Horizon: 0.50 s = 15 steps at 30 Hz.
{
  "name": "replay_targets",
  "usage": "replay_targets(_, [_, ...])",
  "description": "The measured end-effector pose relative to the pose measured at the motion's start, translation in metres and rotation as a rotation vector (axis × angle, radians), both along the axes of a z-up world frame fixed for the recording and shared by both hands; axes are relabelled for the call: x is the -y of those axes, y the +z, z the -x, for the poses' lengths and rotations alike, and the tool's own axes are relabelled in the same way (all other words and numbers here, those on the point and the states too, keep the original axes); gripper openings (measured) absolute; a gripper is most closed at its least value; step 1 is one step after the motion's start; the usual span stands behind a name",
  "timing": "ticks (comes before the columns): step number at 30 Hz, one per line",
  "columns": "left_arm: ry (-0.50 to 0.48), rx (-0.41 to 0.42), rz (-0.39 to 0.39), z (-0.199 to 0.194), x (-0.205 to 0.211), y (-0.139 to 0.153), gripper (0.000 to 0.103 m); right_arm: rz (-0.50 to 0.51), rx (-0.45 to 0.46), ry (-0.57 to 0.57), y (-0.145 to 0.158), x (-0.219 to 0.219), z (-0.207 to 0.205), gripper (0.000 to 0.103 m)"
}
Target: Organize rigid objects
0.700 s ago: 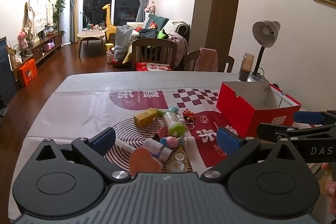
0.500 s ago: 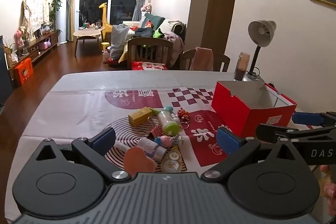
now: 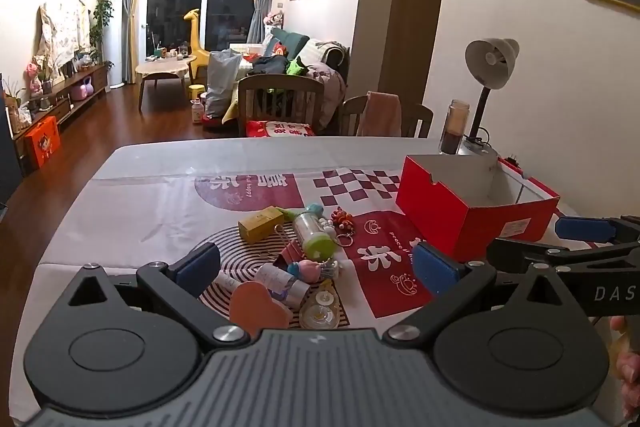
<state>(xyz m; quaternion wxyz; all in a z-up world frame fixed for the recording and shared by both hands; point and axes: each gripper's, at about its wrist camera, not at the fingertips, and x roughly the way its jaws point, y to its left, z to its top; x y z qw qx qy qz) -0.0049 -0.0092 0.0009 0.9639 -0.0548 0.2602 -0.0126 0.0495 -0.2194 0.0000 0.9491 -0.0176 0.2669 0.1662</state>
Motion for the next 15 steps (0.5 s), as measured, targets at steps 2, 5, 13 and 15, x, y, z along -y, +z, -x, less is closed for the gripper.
replay_targets(2, [-0.002,-0.002,0.002,0.001,-0.0008,0.0001,0.103,0.003,-0.003,-0.009,-0.0003,-0.0001,-0.0001,0.103])
replay_targets(5, [-0.002,-0.006,-0.001,0.0001,0.0007,0.0008,0.103,0.003,-0.005,-0.013,-0.0013,0.0014,-0.0005,0.103])
replay_targets(13, [0.023,-0.032,0.016,-0.0038,-0.0043,-0.0031,0.103,0.005,-0.008,-0.008,-0.0004,0.0009,-0.0011,0.103])
replay_targets(15, [0.023,-0.033,0.014,-0.0039,-0.0046,-0.0028,0.103,0.005,-0.007,-0.002,0.0,-0.0001,-0.0013,0.103])
